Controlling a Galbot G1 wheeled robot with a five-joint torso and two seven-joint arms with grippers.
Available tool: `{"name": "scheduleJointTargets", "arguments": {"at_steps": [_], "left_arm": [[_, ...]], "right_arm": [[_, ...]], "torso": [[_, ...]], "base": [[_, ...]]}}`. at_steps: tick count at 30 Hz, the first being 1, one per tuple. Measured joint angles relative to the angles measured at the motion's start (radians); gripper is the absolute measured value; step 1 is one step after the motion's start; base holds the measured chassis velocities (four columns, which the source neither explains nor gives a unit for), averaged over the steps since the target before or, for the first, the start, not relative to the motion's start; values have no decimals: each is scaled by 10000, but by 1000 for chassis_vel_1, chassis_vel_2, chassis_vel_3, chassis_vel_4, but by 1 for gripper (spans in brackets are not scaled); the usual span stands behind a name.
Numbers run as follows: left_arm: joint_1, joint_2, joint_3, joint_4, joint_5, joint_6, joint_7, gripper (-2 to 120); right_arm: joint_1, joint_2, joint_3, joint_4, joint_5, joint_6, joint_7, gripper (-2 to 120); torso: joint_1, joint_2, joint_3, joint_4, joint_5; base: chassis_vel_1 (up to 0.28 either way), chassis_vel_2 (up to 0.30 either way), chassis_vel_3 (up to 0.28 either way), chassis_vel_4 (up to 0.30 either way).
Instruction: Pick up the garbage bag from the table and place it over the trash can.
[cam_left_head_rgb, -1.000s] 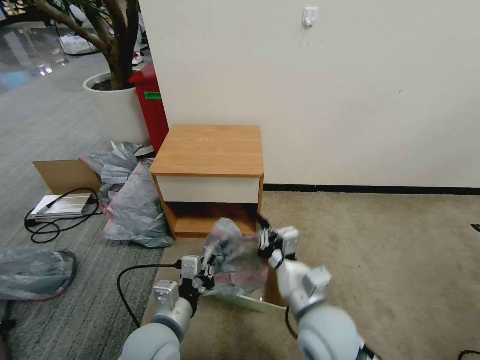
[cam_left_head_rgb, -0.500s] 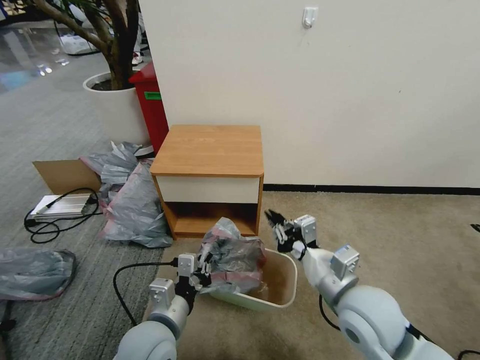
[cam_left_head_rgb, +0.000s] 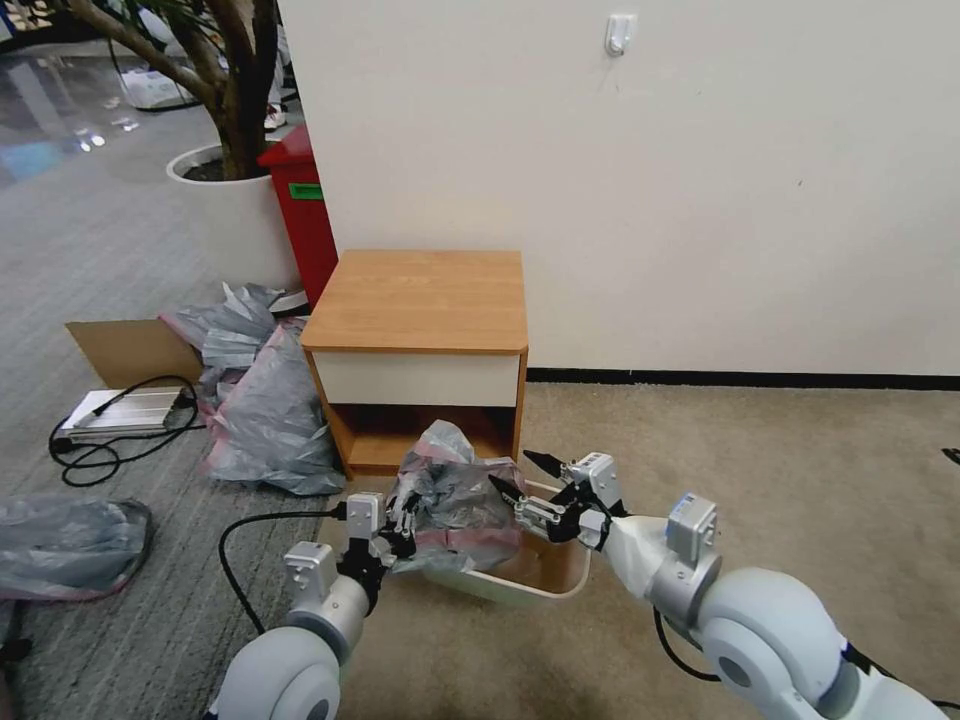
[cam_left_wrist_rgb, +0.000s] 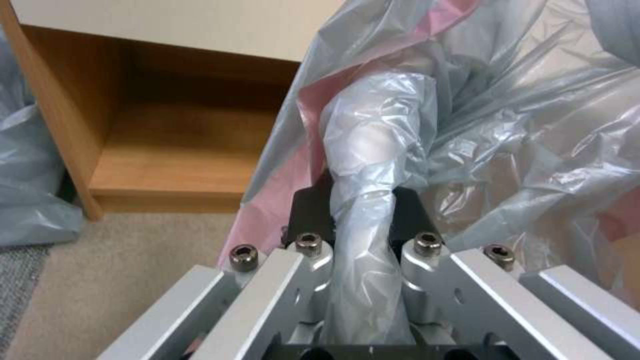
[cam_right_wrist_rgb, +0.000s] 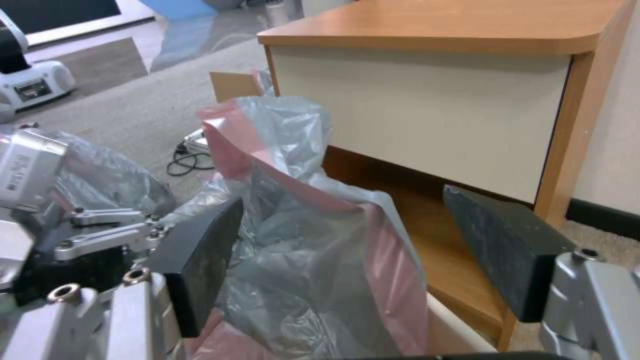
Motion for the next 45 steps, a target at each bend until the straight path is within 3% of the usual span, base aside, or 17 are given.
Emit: {"name": "scheduleJointTargets", "arguments": {"at_steps": [4,24,35,45], "left_arm": [[36,10,-32,-40,-69,3,33,9],[-30,22,25,-47,-248,21,90,9],[4,10,129,-2,-229,26,151,9],[82,-77,348,-39,18,24,367,9]], "right_arm": [[-45,126,-70,-105,-159,171,11,72],[31,418,-389,-458,-877,889,59,0],[481,422,-378,-487,-700,929,342,0],[1548,-113,-330,-611,-211,39,694,0]], "torso": [[0,0,0,0,0],[0,0,0,-1,-1],[0,0,0,-1,0],[0,0,0,0,0]], "base": [[0,0,0,0],[0,0,0,0],[0,0,0,0],[0,0,0,0]]}}
